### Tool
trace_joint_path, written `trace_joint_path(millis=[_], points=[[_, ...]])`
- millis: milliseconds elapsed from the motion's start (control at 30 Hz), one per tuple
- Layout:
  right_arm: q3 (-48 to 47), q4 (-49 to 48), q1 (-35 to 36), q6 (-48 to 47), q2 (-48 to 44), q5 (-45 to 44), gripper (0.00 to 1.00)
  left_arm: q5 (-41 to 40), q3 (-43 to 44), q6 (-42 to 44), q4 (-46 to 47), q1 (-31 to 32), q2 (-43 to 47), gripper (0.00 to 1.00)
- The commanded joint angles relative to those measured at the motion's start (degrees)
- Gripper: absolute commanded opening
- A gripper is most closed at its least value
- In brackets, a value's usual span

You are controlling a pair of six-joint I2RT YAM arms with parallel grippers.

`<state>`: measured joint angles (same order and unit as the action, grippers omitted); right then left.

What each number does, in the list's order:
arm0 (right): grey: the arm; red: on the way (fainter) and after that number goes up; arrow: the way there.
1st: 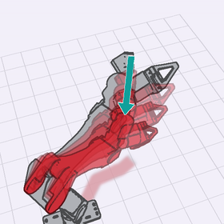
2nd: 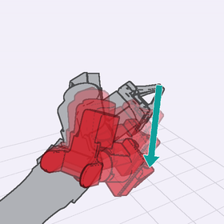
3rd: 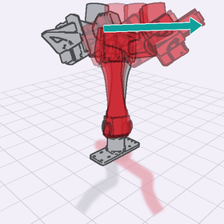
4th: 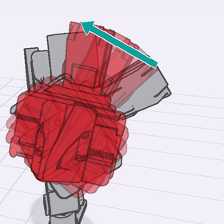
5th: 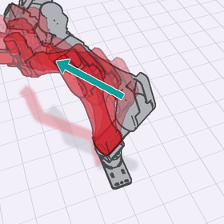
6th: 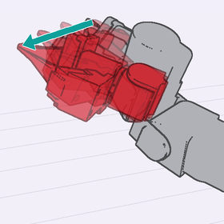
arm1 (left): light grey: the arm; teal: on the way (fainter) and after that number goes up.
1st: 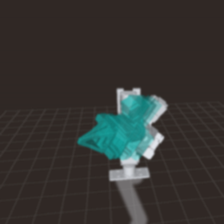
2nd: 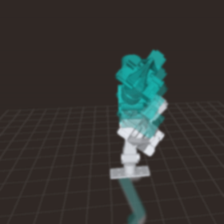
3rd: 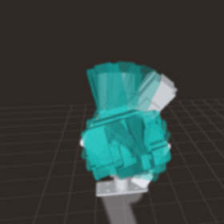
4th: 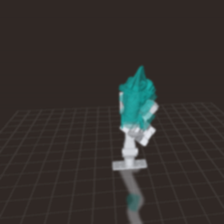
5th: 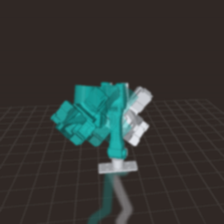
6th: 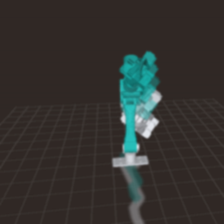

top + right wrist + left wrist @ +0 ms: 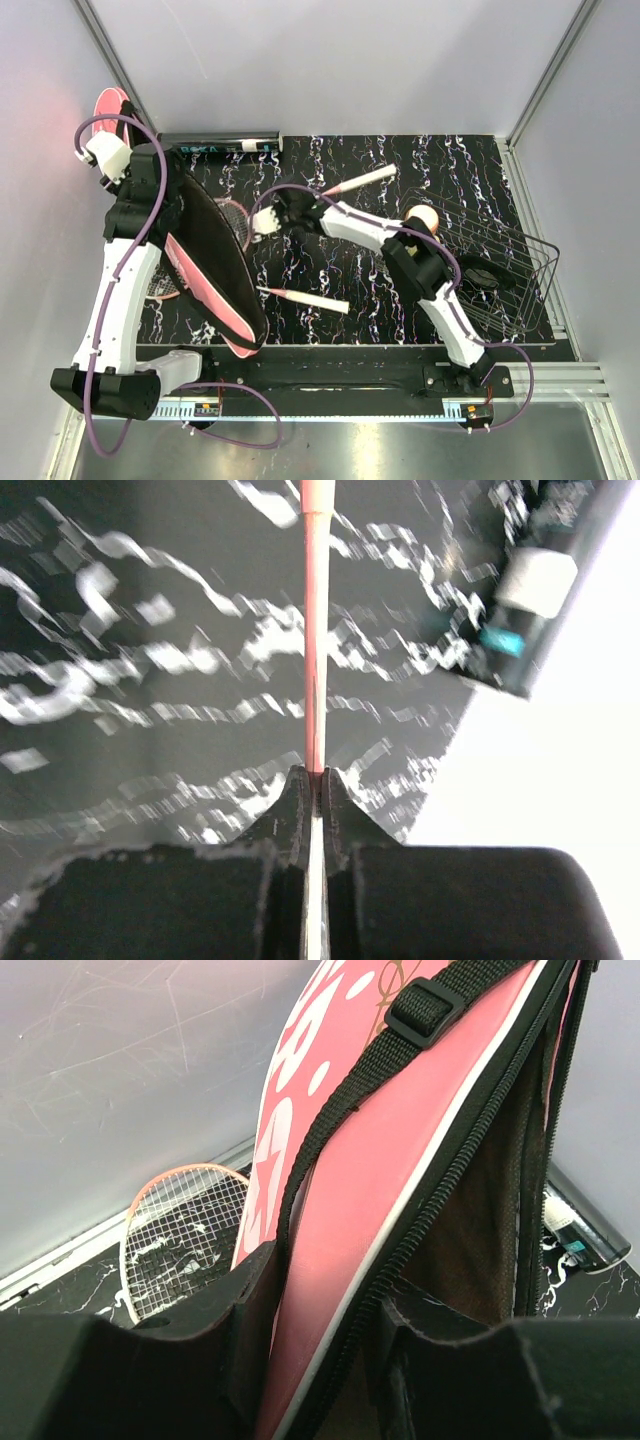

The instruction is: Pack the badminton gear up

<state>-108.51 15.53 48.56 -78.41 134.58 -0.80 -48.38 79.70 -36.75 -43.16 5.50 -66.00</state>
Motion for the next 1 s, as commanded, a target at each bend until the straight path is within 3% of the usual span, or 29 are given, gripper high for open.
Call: trace_joint_path(millis=[0, 300, 533, 700, 967], points=[[-2.24, 0.28, -4.6, -4.3, -11.18, -9.21, 0.0, -3.83, -0.34, -1.39, 3.87, -0.49, 0.34, 0.0], [11.11, 2.4, -10.32, 12.3, -25.24, -11.84, 0.0, 2.05, -3.41, -6.83, 5.62, -1.98, -1.42, 0.0], [10.16, 12.32, -9.97, 23.38, -27.62, -20.28, 0.0, 10.93, -11.58, -10.62, 13.88, -4.62, -1.24, 0.0], [13.66, 13.39, -7.43, 24.53, -31.74, -27.76, 0.0, 12.25, -11.59, -10.89, 15.21, -5.06, -6.58, 0.0], [19.65, 14.26, -2.77, 26.82, -39.21, -32.15, 0.0, 15.59, -11.32, -10.62, 17.32, -5.23, -11.96, 0.0]])
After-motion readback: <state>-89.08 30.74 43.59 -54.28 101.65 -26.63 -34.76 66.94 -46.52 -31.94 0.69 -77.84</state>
